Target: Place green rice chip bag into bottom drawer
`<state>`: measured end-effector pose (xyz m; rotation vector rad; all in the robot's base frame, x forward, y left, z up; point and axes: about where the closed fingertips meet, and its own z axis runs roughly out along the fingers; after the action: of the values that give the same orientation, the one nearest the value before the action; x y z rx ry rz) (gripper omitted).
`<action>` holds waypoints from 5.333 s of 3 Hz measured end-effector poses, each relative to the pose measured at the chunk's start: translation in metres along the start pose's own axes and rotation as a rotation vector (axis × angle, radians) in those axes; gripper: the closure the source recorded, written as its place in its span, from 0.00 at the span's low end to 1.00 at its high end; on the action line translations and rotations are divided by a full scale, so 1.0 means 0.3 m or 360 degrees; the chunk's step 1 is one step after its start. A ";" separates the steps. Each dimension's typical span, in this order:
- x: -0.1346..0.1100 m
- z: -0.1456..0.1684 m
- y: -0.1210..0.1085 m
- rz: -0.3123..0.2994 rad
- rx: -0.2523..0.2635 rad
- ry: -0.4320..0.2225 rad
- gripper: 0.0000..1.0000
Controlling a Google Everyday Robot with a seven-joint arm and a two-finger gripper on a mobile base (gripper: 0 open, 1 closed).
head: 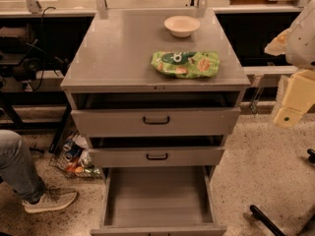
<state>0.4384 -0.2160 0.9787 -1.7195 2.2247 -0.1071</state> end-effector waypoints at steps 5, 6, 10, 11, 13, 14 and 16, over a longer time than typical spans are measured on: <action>-0.289 0.204 -0.371 -0.0156 0.0250 -0.0262 0.00; -0.319 0.256 -0.390 -0.0182 0.0229 -0.0283 0.00; -0.560 0.650 -0.699 -0.0169 0.0188 -0.0370 0.00; -0.572 0.717 -0.722 -0.0137 0.0144 -0.0361 0.00; -0.581 0.787 -0.728 -0.0100 0.0091 -0.0358 0.37; -0.576 0.789 -0.718 -0.0097 0.0074 -0.0365 0.61; -0.486 0.608 -0.641 -0.0046 0.0101 -0.0458 1.00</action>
Offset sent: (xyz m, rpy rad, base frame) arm 0.0660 0.0046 0.0048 0.0453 -0.1400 0.0077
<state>0.7037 -0.1037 0.8861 -1.6199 1.9682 0.0594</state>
